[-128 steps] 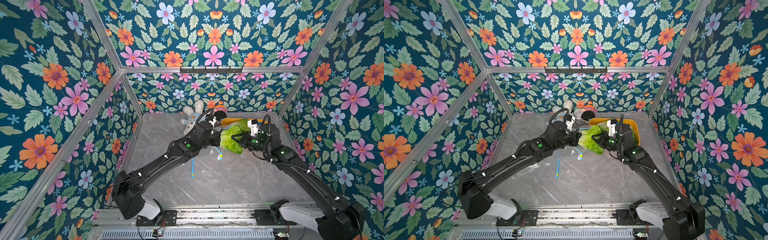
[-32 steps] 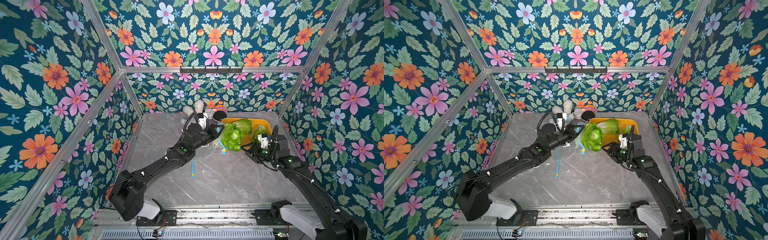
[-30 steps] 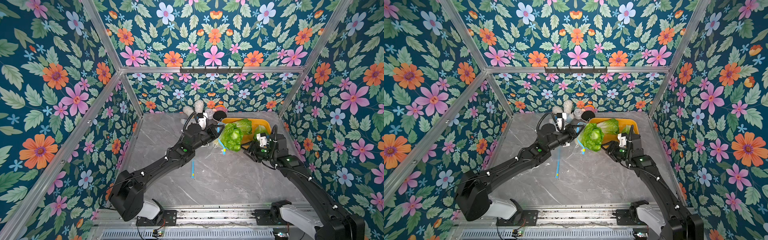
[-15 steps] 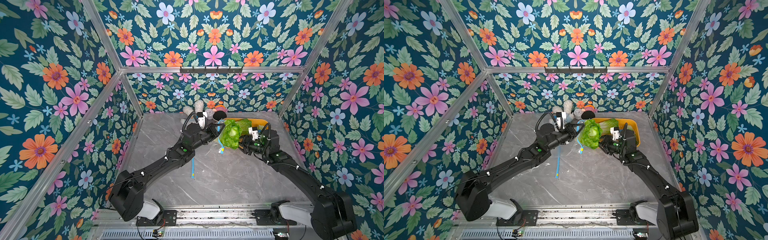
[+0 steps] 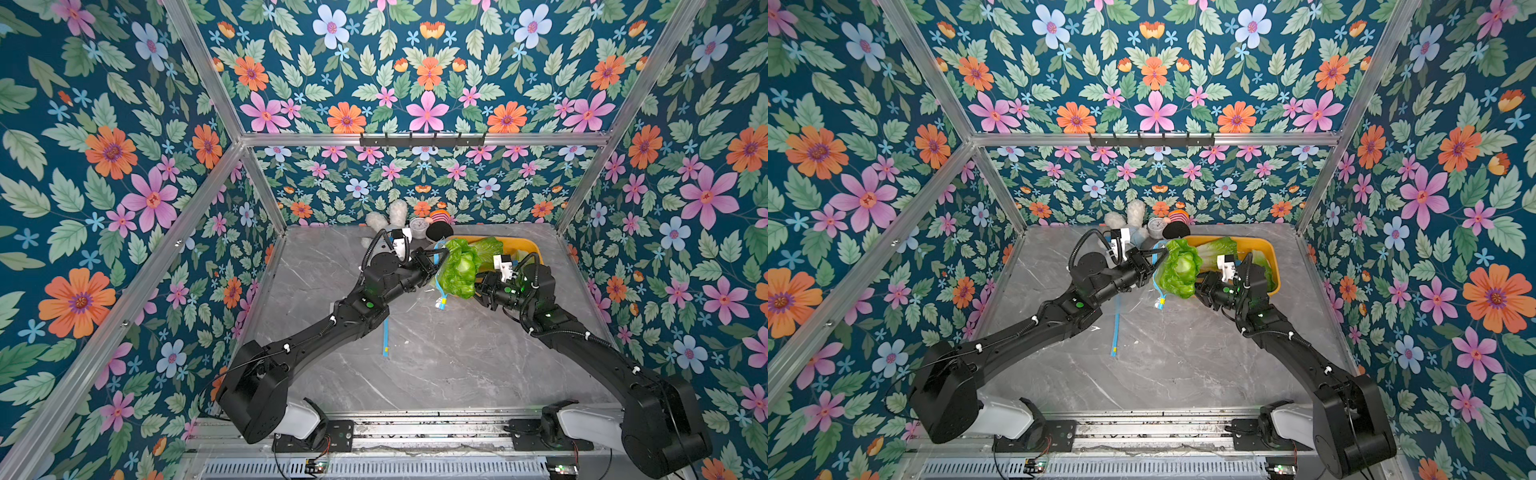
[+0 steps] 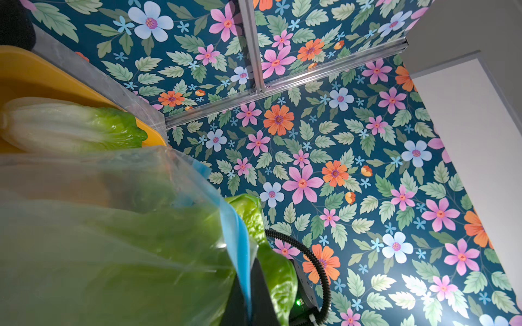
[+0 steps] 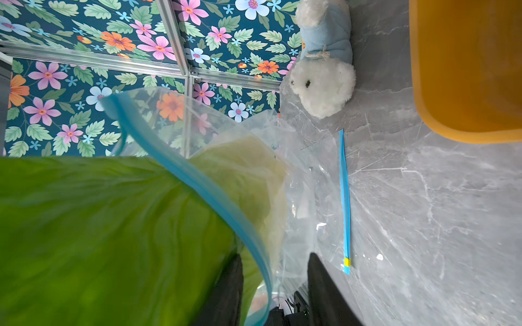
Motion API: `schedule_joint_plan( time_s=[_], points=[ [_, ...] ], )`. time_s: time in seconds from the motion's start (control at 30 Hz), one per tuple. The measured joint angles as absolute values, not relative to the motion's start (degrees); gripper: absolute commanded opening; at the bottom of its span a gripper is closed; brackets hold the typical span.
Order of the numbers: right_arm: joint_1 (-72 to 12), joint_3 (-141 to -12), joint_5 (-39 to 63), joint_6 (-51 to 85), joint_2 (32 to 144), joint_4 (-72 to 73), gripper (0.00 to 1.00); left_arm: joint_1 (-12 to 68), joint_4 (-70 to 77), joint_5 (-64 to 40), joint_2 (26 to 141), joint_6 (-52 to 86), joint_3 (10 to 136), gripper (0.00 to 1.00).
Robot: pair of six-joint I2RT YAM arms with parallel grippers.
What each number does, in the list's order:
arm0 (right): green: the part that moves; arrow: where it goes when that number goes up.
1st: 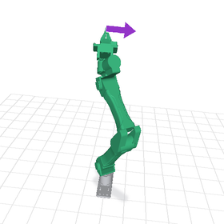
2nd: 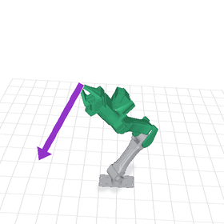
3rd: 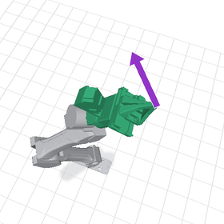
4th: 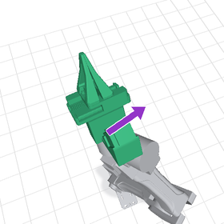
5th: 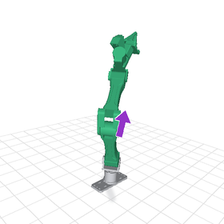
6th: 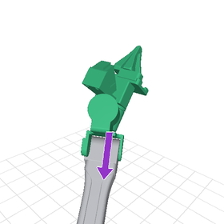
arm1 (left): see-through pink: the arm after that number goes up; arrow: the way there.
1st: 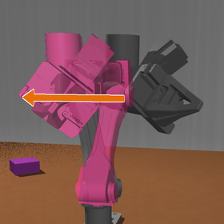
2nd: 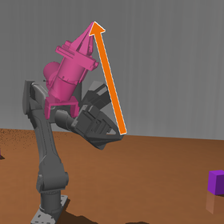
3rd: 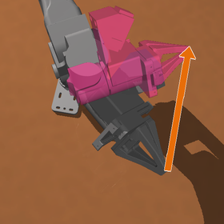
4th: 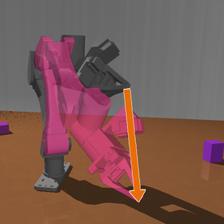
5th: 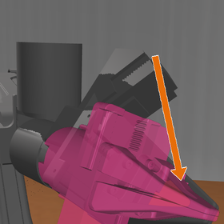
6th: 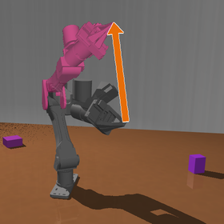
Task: Put the chinese cabbages into a zipper bag and zip it
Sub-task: Adjust the zipper food storage bag at the center of the board.
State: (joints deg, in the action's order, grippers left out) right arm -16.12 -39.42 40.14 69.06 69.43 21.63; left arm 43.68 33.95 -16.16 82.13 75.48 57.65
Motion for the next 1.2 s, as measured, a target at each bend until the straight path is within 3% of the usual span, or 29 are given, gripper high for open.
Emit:
schedule_joint_plan(
  time_s=[0.37, 0.57, 0.8, 1.03, 1.2],
  points=[
    [-16.6, -38.2, 40.1, 67.5, 65.5, 21.1, 0.32, 43.9, 37.0, -13.3, 81.5, 80.7, 55.9, 0.0],
    [-17.6, -39.7, 39.7, 65.8, 65.9, 19.4, 0.21, 44.1, 39.6, -13.2, 82.2, 83.0, 55.7, 0.0],
    [-17.8, -39.6, 38.7, 64.5, 67.1, 19.2, 0.17, 44.1, 41.0, -13.0, 82.3, 84.7, 55.3, 0.0],
    [-17.9, -38.3, 37.8, 64.3, 67.2, 19.6, 0.0, 44.1, 41.6, -12.4, 82.0, 85.5, 54.9, 0.0],
    [-18.0, -39.0, 37.4, 64.2, 66.5, 18.8, 0.0, 44.1, 42.0, -12.1, 82.0, 85.7, 54.2, 0.0]
  ],
)
